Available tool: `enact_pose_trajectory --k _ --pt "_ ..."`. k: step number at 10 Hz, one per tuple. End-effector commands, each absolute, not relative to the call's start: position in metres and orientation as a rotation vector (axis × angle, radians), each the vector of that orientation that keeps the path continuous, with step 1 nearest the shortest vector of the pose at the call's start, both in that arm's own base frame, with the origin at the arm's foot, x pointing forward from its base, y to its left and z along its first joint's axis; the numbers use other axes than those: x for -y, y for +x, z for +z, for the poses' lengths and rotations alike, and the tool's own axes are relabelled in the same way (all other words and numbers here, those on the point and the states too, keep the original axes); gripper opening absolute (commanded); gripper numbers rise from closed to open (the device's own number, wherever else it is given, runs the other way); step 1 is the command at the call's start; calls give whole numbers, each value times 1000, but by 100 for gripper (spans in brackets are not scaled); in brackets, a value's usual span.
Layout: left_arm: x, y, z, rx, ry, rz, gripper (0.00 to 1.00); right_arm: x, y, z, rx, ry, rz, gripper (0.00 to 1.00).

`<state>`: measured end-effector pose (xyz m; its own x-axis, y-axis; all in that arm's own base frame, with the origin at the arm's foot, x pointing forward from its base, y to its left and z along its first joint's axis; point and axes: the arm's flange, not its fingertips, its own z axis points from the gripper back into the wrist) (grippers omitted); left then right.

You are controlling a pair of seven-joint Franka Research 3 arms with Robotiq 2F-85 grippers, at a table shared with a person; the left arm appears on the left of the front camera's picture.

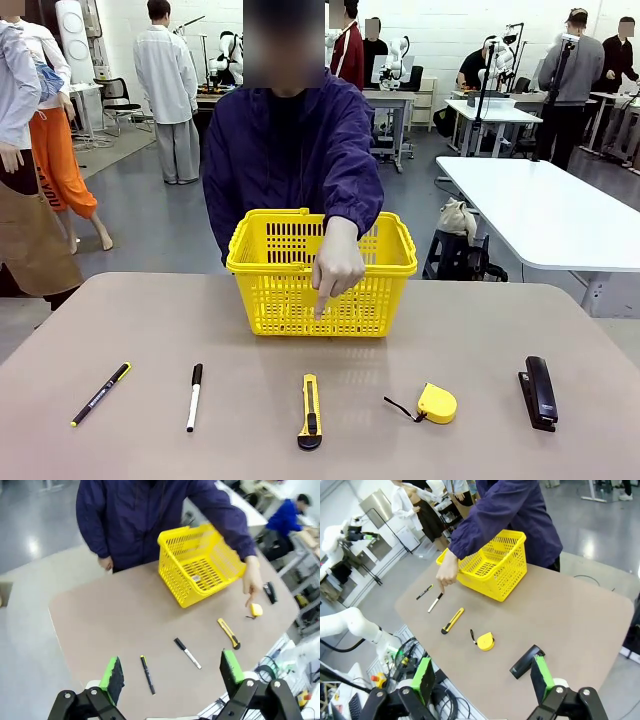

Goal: Place the items the person wants into the basket.
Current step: Pick up the item the person points to and place it in the Market Basket.

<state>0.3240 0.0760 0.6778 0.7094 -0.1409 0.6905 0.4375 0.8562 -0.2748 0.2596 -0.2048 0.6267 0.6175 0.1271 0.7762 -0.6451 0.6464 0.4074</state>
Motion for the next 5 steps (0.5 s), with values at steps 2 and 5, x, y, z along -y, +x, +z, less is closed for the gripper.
enact_pose_trajectory --k 2,5 --pt "69 340 652 538 -253 -60 100 204 260 625 808 756 507 100" --pt "167 329 584 432 17 60 100 204 260 625 808 756 507 100"
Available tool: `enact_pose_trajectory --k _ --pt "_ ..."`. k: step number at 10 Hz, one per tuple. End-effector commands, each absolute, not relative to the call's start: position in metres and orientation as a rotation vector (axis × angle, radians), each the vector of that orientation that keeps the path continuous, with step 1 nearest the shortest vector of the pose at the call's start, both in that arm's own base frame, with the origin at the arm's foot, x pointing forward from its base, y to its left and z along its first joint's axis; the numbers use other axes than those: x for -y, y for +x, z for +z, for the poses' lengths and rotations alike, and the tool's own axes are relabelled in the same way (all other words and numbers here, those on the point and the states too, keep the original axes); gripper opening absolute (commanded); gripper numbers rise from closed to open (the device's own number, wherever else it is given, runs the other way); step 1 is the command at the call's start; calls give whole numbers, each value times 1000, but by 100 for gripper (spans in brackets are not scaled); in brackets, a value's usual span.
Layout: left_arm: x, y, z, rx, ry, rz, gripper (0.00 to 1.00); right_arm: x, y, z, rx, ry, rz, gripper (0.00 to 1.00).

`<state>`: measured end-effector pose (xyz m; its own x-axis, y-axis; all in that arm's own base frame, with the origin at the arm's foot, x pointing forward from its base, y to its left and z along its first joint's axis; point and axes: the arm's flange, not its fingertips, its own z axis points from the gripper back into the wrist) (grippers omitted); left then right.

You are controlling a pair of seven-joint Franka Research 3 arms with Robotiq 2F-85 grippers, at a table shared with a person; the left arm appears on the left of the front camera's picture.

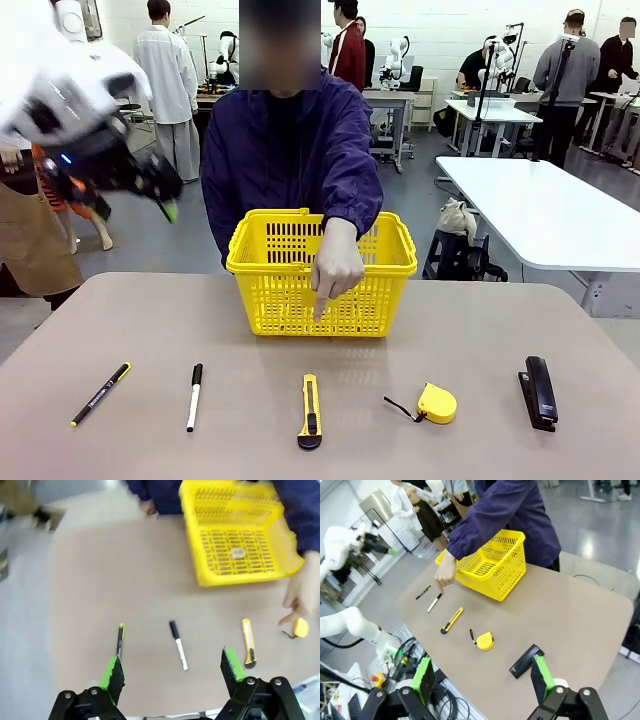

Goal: Place the items the person wants into the basket.
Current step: Pick up the item the person points to and place it in the Market Basket.

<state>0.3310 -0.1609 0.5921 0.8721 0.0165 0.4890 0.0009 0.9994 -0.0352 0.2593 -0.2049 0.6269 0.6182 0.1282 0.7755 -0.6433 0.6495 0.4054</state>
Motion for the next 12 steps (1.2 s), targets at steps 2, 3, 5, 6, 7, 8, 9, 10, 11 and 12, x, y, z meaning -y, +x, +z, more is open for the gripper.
enact_pose_trajectory --k 2,3,5,6,7,8,9,10,11,12 --pt "199 328 536 383 86 117 100 204 260 625 808 756 507 100" --pt "207 328 523 367 84 124 100 204 260 625 808 756 507 100" --pt "196 332 529 302 16 104 100 204 260 625 808 756 507 100" --pt "209 324 514 358 88 109 100 204 260 625 808 756 507 100" --pt "209 324 514 358 88 109 100 204 260 625 808 756 507 100" --pt "209 324 514 358 88 109 100 204 260 625 808 756 507 100" --pt "209 324 514 358 88 109 100 204 260 625 808 756 507 100" --pt "209 324 514 358 88 109 100 204 260 625 808 756 507 100" --pt "209 324 514 358 88 109 100 204 260 625 808 756 507 100" --pt "209 324 514 358 88 109 100 204 260 625 808 756 507 100"
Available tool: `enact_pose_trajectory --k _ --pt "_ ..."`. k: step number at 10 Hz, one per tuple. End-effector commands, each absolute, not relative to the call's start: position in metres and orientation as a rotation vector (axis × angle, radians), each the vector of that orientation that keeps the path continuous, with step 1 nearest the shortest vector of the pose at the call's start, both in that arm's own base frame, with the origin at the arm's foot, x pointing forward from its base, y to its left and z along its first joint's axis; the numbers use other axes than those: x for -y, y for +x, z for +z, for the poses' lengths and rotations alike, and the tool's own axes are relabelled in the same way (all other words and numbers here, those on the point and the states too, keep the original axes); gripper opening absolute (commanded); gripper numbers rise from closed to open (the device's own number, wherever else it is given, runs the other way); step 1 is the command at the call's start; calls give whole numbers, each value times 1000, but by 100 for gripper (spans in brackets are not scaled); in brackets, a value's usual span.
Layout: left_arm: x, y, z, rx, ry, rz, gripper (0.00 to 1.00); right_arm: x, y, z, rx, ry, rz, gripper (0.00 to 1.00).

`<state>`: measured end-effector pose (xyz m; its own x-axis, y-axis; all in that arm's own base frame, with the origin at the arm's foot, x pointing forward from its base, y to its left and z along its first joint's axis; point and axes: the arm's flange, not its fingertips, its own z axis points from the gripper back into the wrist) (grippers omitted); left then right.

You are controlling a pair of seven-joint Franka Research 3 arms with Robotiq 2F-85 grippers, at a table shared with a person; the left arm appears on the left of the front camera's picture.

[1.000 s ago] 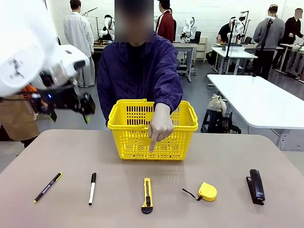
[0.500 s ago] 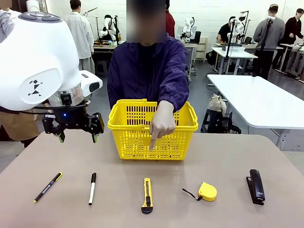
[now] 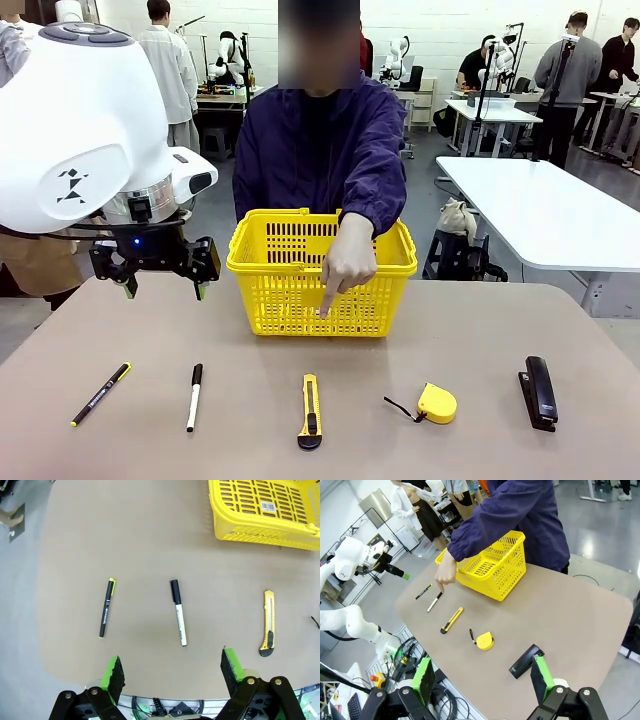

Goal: Place the items the person wants into the basket.
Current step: Pick up the item the person points to and place it in the Market Basket.

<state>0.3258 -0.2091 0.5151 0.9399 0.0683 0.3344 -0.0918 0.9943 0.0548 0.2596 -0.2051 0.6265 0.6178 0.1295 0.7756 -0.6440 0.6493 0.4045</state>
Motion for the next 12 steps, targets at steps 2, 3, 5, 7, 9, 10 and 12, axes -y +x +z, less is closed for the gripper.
enact_pose_trajectory --k 2,3,5,7,9,10,12 --pt "242 325 507 335 68 67 100 204 260 625 808 756 507 100" --pt "283 326 493 317 74 23 100 204 260 625 808 756 507 100" --pt "342 331 468 278 70 -64 100 204 260 625 808 756 507 100" --pt "374 346 434 247 84 -65 100 204 260 625 808 756 507 100" --pt "395 359 386 164 55 -69 100 204 260 625 808 756 507 100" --pt "403 362 370 148 43 -77 100 204 260 625 808 756 507 100" --pt "417 367 341 112 10 -88 100 204 260 625 808 756 507 100"
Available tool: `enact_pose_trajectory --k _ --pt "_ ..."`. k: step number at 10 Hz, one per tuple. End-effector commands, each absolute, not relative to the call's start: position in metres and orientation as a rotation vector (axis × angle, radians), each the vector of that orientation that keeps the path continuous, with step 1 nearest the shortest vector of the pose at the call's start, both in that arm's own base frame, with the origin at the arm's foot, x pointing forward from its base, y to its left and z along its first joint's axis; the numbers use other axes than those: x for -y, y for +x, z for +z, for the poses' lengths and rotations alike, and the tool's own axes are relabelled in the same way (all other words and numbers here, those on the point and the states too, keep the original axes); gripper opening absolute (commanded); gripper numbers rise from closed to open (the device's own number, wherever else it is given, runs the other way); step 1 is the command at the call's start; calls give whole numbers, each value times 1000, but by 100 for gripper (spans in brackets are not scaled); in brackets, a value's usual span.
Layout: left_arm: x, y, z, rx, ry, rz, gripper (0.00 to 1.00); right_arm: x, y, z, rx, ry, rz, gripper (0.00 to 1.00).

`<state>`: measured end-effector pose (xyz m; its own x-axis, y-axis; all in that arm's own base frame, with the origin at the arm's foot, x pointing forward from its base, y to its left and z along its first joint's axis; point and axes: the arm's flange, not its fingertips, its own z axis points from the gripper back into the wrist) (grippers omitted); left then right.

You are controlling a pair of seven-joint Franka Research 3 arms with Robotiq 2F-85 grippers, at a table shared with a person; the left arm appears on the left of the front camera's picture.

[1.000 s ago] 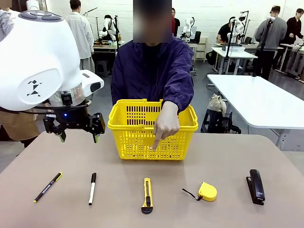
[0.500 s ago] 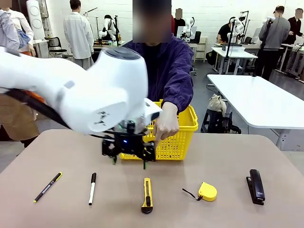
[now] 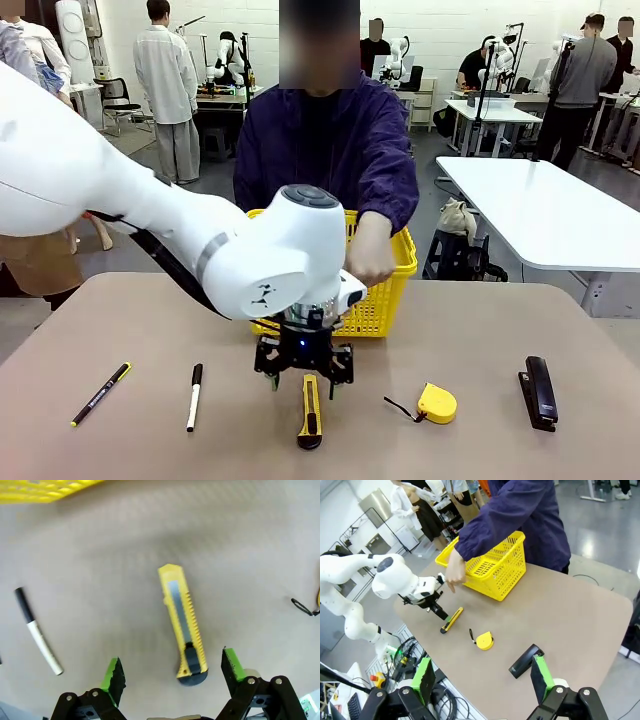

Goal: Place the items the person wants into the basket.
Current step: Pick up the item the person points to and place it in the Market Basket.

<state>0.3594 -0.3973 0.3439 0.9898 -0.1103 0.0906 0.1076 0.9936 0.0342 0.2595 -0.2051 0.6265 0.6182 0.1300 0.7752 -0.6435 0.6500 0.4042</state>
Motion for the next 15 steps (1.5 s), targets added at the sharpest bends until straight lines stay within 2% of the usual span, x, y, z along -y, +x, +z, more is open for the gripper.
enact_pose_trajectory --k 1,8,15 --pt "420 367 333 107 0 -76 100 204 260 625 808 756 507 100" --pt "407 359 319 133 -46 -2 100 204 260 625 808 756 507 100" --pt "406 368 309 63 -39 53 100 204 260 625 808 756 507 100"
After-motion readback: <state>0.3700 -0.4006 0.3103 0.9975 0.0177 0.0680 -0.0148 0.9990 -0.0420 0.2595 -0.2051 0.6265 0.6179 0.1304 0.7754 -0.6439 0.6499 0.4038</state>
